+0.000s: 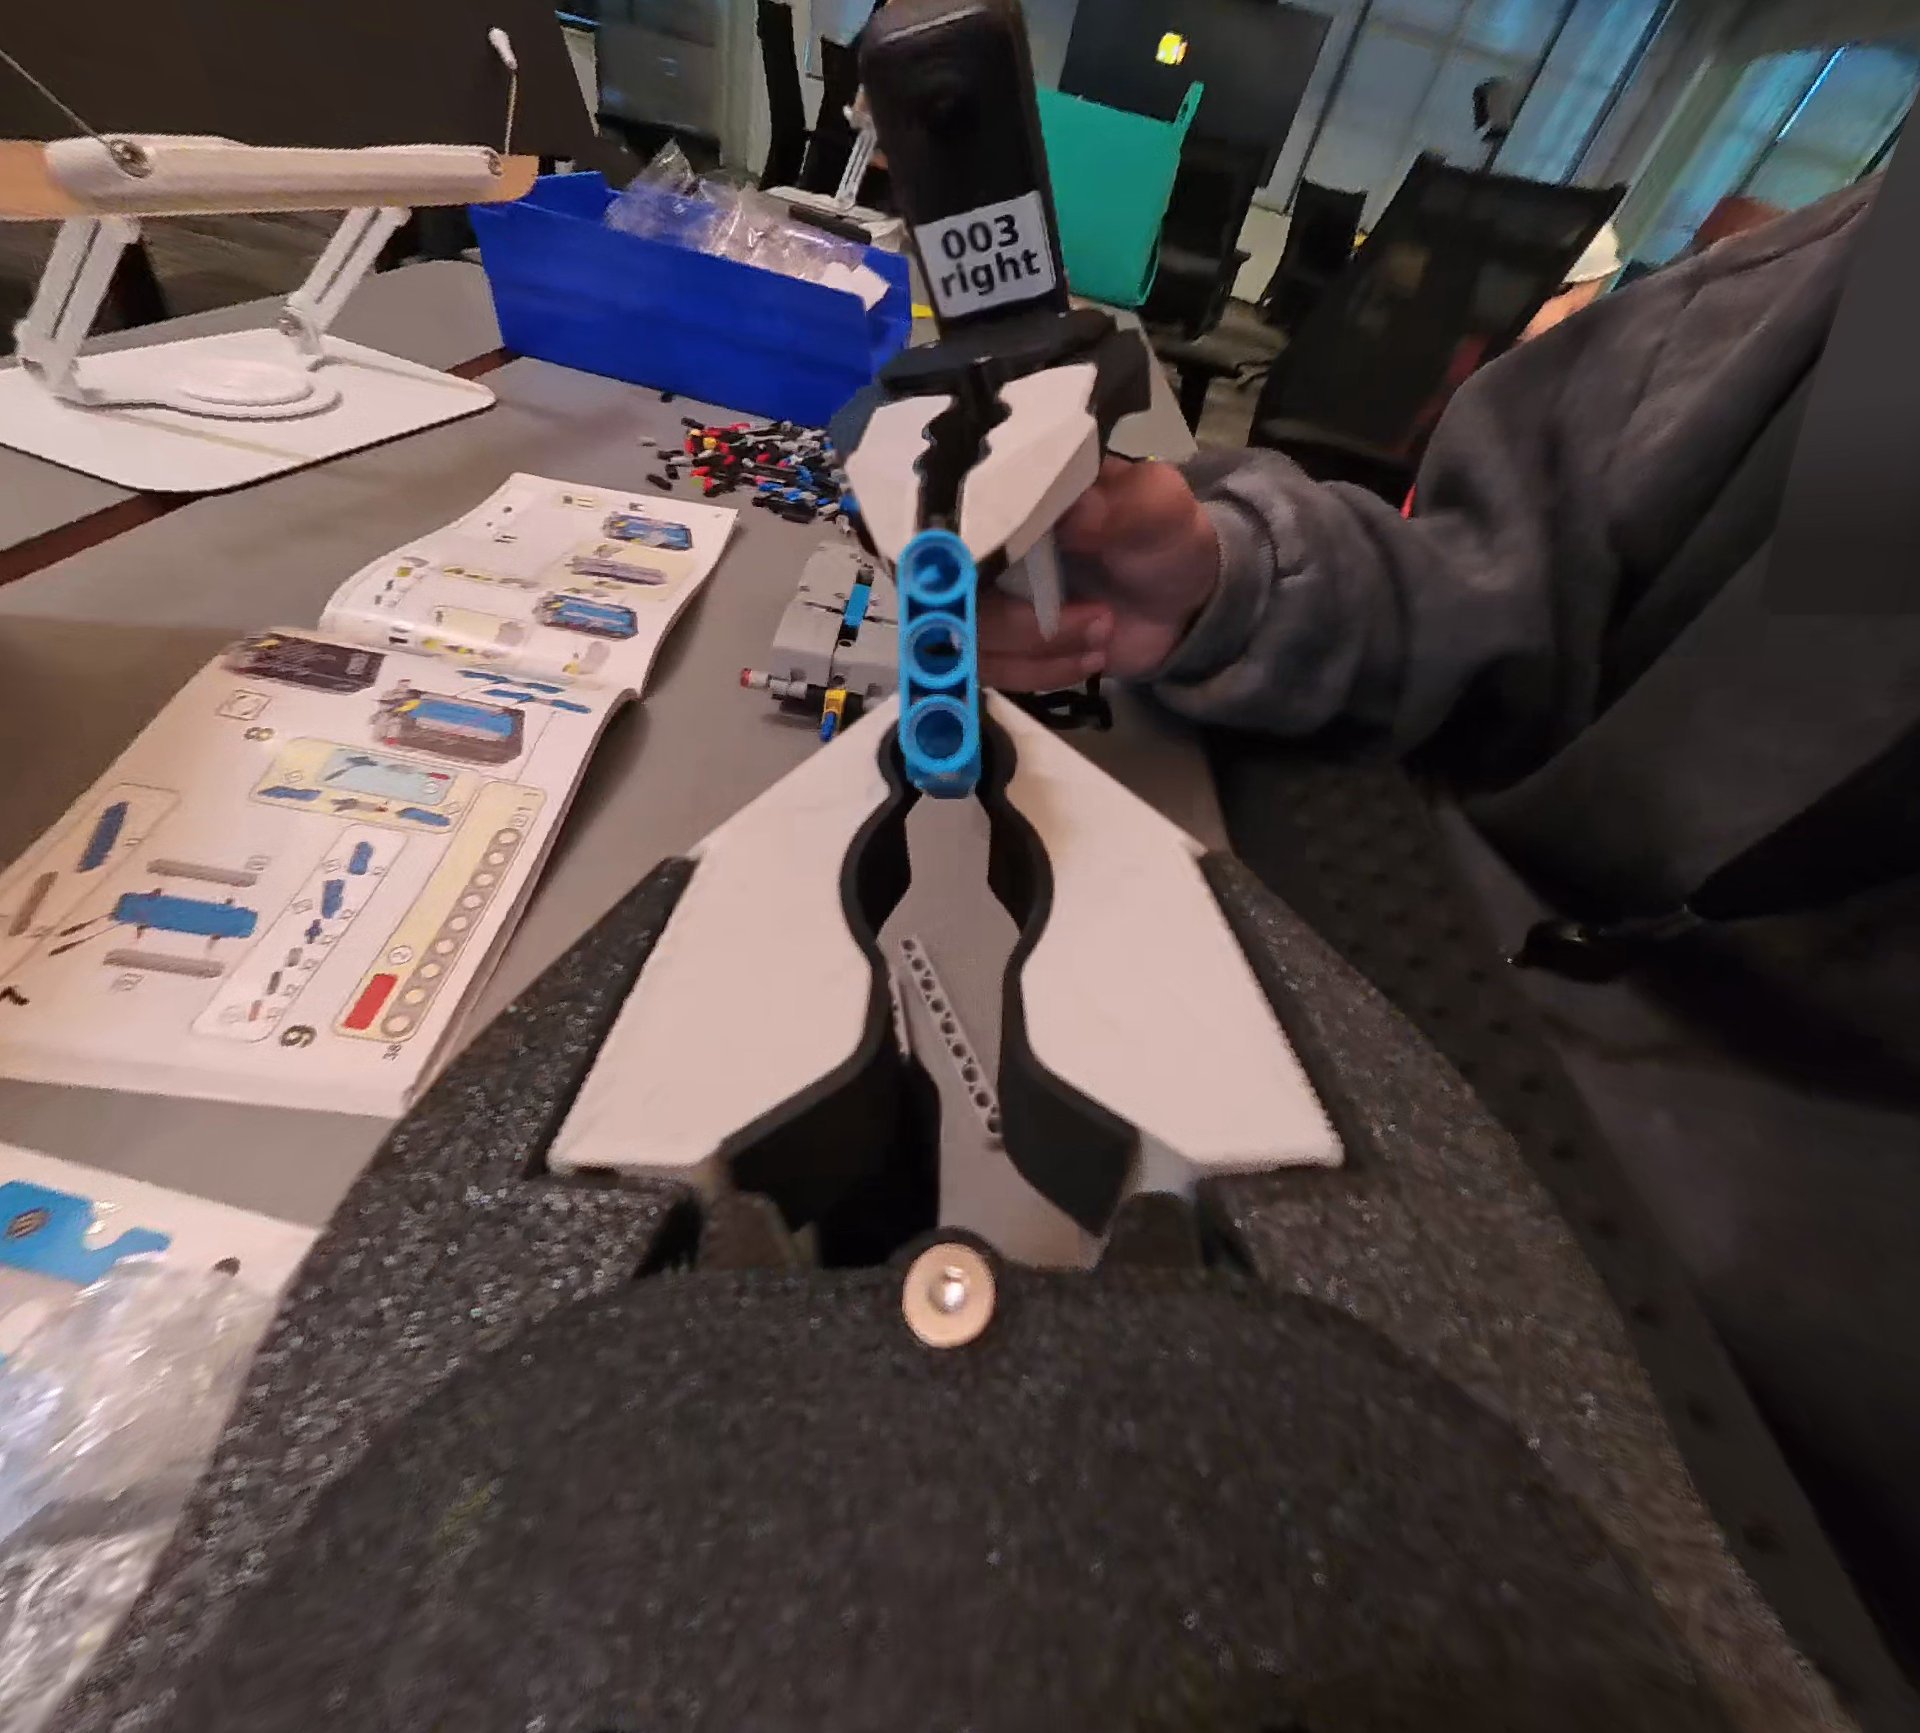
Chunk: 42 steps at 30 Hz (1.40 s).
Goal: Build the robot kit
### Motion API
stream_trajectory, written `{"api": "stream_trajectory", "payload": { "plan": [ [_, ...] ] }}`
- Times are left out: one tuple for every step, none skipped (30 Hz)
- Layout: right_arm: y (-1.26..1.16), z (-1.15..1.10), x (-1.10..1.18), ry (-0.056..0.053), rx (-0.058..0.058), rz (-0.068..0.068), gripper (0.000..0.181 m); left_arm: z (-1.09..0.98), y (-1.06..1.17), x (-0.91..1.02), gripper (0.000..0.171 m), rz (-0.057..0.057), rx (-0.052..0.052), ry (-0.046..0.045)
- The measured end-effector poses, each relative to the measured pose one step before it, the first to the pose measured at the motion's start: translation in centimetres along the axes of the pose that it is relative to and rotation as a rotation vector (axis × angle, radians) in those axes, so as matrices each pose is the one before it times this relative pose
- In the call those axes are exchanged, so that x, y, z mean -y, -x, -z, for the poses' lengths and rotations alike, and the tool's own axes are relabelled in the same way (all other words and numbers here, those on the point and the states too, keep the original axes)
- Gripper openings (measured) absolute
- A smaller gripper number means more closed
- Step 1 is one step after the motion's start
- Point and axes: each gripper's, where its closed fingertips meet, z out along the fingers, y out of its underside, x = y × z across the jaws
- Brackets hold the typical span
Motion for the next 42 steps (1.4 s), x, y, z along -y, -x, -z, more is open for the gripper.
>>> {"api": "stream_trajectory", "payload": {
  "plan": [
    [0.047,-0.132,0.056,-0.0037,-0.0116,0.0198,0.003,-0.099,-0.049,0.004,0.006,0.0061,-0.0053,-0.00688],
    [0.133,-0.126,0.027,0.0001,-0.0036,0.0148,0.003,-0.138,-0.133,-0.128,0.006,0.0069,-0.0107,0.00255],
    [0.223,-0.084,0.162,-0.0091,0.0035,0.0105,0.003,-0.149,0.103,-0.155,0.006,0.0005,0.0062,0.00698],
    [0.096,-0.088,0.044,0.0010,-0.0009,0.0059,0.002,-0.107,-0.013,-0.046,0.006,-0.0014,0.0004,-0.00165],
    [0.003,-0.114,-0.139,0.0093,-0.0050,0.0091,0.002,-0.073,-0.123,-0.077,0.006,0.0087,-0.0103,0.00251],
    [0.000,-0.140,-0.207,0.0117,-0.0052,0.0074,0.002,-0.031,0.161,0.045,0.006,0.0017,0.0093,-0.00470],
    [0.008,-0.135,-0.239,0.0135,-0.0035,0.0060,0.002,-0.004,0.033,-0.086,0.006,0.0021,-0.0004,0.00284],
    [-0.024,-0.075,-0.115,0.0058,-0.0073,0.0080,0.003,-0.021,0.046,-0.137,0.006,0.0058,-0.0011,0.00625],
    [-0.145,-0.027,-0.037,0.0039,-0.0147,0.0107,0.002,-0.032,0.108,-0.059,0.006,0.0010,0.0054,0.00076],
    [-0.103,-0.004,-0.079,0.0083,-0.0092,0.0092,0.002,-0.051,-0.102,-0.125,0.006,0.0024,-0.0082,0.00501],
    [-0.070,-0.018,-0.087,0.0069,-0.0059,0.0055,0.003,-0.059,0.012,-0.057,0.006,-0.0026,0.0032,0.00231],
    [-0.165,0.066,-0.036,0.0051,-0.0095,0.0020,0.003,-0.014,0.035,0.066,0.006,-0.0036,0.0034,-0.00726],
    [-0.016,0.046,-0.104,0.0094,0.0012,0.0029,0.002,-0.024,0.013,-0.082,0.006,0.0057,-0.0036,0.00452],
    [0.028,-0.019,-0.232,0.0160,0.0007,0.0033,0.003,-0.028,0.047,-0.152,0.006,-0.0062,0.0026,0.00643],
    [-0.044,-0.021,-0.163,0.0099,-0.0040,0.0050,0.003,-0.027,0.060,-0.195,0.006,-0.0082,0.0052,0.00907],
    [-0.037,-0.022,-0.140,0.0068,0.0015,-0.0041,0.003,-0.019,0.022,-0.128,0.006,-0.0106,0.0067,0.00733],
    [0.046,0.030,-0.173,0.0154,0.0143,-0.0150,0.003,-0.060,-0.061,-0.173,0.006,-0.0101,0.0024,0.01193],
    [-0.034,0.045,-0.202,0.0176,0.0040,-0.0028,0.003,-0.099,0.030,-0.180,0.006,-0.0102,0.0095,0.01393],
    [-0.041,0.006,-0.217,0.0180,-0.0014,0.0071,0.003,-0.097,0.053,-0.213,0.005,-0.0172,0.0126,0.01501],
    [-0.038,-0.020,-0.252,0.0194,0.0013,0.0005,0.003,-0.089,0.002,-0.270,0.005,-0.0142,0.0092,0.01705],
    [-0.099,-0.035,-0.240,0.0141,-0.0026,-0.0008,0.003,-0.048,0.105,-0.166,0.005,-0.0048,0.0093,0.01004],
    [-0.066,0.018,-0.035,-0.0009,0.0011,-0.0058,0.003,-0.055,0.024,-0.024,0.005,0.0043,0.0005,-0.00144],
    [0.013,0.012,-0.006,-0.0028,0.0063,-0.0079,0.003,-0.034,-0.018,0.021,0.005,0.0039,-0.0030,-0.00453],
    [0.001,0.019,-0.005,-0.0042,0.0073,-0.0105,0.003,-0.031,-0.028,-0.022,0.005,0.0063,-0.0045,-0.00149],
    [-0.003,-0.002,-0.115,0.0015,0.0106,-0.0176,0.002,-0.029,-0.012,-0.049,0.005,0.0065,-0.0044,0.00175],
    [0.083,0.057,0.148,-0.0191,0.0211,-0.0272,0.002,0.014,-0.129,0.203,0.005,0.0132,-0.0116,-0.01514],
    [0.196,0.082,0.221,-0.0243,0.0334,-0.0387,0.002,0.038,-0.213,0.253,0.004,0.0239,-0.0228,-0.01791],
    [0.166,0.058,0.200,-0.0217,0.0248,-0.0222,0.003,0.085,-0.142,0.283,0.005,0.0217,-0.0203,-0.02217],
    [0.214,0.041,0.231,-0.0219,0.0257,-0.0211,0.003,0.036,-0.229,0.289,0.005,0.0269,-0.0265,-0.02168],
    [0.259,-0.006,0.137,-0.0154,0.0291,-0.0180,0.002,0.069,-0.275,0.251,0.005,0.0243,-0.0295,-0.01928],
    [0.183,0.014,0.157,-0.0150,0.0220,-0.0098,0.002,0.036,-0.173,0.241,0.005,0.0145,-0.0177,-0.01844],
    [0.043,-0.004,0.082,-0.0068,0.0061,0.0034,0.002,0.010,-0.017,0.030,0.005,0.0135,-0.0076,-0.00454],
    [-0.151,-0.027,-0.137,0.0128,-0.0113,0.0119,0.002,0.021,0.130,-0.147,0.005,0.0053,0.0019,0.00508],
    [-0.115,0.010,-0.079,0.0113,-0.0153,0.0277,0.002,-0.020,0.068,-0.065,0.005,0.0135,-0.0036,-0.00033],
    [0.001,0.013,0.021,0.0050,-0.0129,0.0297,0.002,-0.021,-0.013,0.008,0.005,0.0129,-0.0077,-0.00395],
    [0.057,0.019,0.034,0.0034,-0.0087,0.0285,0.002,-0.019,-0.055,0.009,0.005,0.0099,-0.0083,-0.00222],
    [-0.055,0.005,-0.101,0.0130,-0.0173,0.0335,0.002,-0.003,0.082,-0.097,0.005,0.0083,-0.0002,0.00593],
    [-0.152,0.016,-0.231,0.0268,-0.0211,0.0270,0.003,-0.027,0.141,-0.173,0.005,0.0055,0.0060,0.00787],
    [-0.092,0.048,-0.180,0.0256,-0.0142,0.0229,0.003,-0.090,0.083,-0.175,0.005,0.0058,0.0024,0.00906],
    [-0.080,0.031,-0.079,0.0146,-0.0128,0.0139,0.003,-0.071,0.120,-0.074,0.005,-0.0016,0.0085,0.00318],
    [-0.062,0.001,-0.064,0.0073,-0.0058,-0.0011,0.003,-0.051,0.022,-0.119,0.005,0.0030,0.0007,0.00543],
    [-0.086,-0.010,-0.086,0.0030,-0.0039,-0.0054,0.003,0.000,0.100,-0.015,0.005,0.0108,0.0009,-0.00177]
  ]
}}
